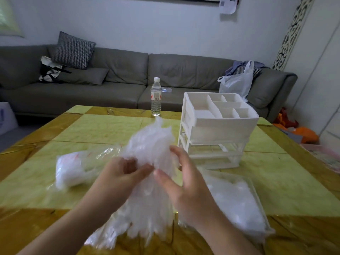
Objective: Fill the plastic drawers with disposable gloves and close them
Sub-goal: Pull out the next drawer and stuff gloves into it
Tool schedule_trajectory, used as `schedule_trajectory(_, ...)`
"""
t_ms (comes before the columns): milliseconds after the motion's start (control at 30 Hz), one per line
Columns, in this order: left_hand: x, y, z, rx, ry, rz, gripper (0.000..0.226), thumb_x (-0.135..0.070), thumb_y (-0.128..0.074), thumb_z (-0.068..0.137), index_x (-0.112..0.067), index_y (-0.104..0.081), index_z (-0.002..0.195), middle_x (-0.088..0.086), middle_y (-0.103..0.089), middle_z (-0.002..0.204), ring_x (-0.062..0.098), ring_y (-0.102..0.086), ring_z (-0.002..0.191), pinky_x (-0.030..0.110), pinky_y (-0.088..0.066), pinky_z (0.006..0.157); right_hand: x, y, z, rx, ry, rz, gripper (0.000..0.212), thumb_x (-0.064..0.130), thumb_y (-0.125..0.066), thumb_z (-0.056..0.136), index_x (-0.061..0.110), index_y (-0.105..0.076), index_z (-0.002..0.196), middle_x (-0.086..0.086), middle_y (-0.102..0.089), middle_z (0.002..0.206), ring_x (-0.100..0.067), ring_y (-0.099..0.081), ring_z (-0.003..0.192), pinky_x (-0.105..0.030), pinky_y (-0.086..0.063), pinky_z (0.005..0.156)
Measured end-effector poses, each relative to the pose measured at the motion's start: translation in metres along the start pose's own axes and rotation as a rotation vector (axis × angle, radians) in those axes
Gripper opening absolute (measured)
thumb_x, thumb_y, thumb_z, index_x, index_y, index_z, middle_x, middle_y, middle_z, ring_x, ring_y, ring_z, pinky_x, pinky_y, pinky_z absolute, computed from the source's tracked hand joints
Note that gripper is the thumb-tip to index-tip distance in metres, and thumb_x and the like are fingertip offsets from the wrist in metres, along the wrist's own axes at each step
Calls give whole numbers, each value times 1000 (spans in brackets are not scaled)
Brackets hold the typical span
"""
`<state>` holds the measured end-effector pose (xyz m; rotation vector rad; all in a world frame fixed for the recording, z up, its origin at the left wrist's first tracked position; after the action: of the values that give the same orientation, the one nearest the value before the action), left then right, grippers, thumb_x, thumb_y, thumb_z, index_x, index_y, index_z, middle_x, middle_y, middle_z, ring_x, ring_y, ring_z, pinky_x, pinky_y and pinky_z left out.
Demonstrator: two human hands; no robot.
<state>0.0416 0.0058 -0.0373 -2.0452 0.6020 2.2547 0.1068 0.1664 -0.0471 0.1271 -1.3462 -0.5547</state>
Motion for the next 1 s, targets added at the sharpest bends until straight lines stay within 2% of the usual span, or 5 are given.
schedule_trajectory(133, 10, -1, -15, 76, 33, -54, 45, -14, -67, 96, -25, -68, 52, -8, -48, 45, 3, -43, 39, 18, -32, 40, -4, -20, 4, -9, -58, 63, 34, 33, -83, 86, 32, -67, 117, 14, -78, 110, -6, -74, 102, -42, -61, 95)
schedule_trajectory(333, 18, 24, -20, 47, 146, -262, 26, -1, -59, 100, -6, -80, 87, 13, -77, 76, 16, -69, 54, 19, -49, 45, -10, -21, 10, -75, -127, 60, 19, 21, -84, 86, 22, -72, 99, 7, -80, 96, -13, -77, 90, -49, -63, 87)
schedule_trajectory(600, 44, 50, -5, -67, 248, -260, 15, -21, -72, 95, -11, -79, 88, 22, -78, 90, 34, -71, 70, 44, -54, 69, -20, -11, 20, -162, -154, 7, 15, 23, -78, 92, 23, -64, 97, 27, -73, 88, 9, -69, 87, -17, -53, 82)
schedule_trajectory(767, 58, 63, 3, -198, 262, -68, 22, -28, -72, 96, -6, -74, 94, 18, -77, 85, 35, -75, 72, 49, -57, 69, -20, -9, 25, -221, -100, -48, 35, 28, -86, 84, 11, -56, 77, -1, -55, 66, -11, -51, 62, -32, -43, 62)
schedule_trajectory(1000, 70, 75, 7, -307, 266, 77, 32, -33, -71, 96, -2, -63, 92, 9, -58, 74, 26, -56, 64, 40, -45, 60, -22, -5, 27, -265, -151, 9, 36, 34, -93, 78, 22, -68, 102, 10, -75, 98, -9, -72, 93, -35, -60, 86)
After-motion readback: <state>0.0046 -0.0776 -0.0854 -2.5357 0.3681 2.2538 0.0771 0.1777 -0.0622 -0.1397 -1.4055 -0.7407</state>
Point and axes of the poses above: each hand's wrist, its own z-axis towards the middle knuckle, its own y-axis out of the back of the hand, x = y × z, the point moved 6 cm from there along z, towards the middle knuckle
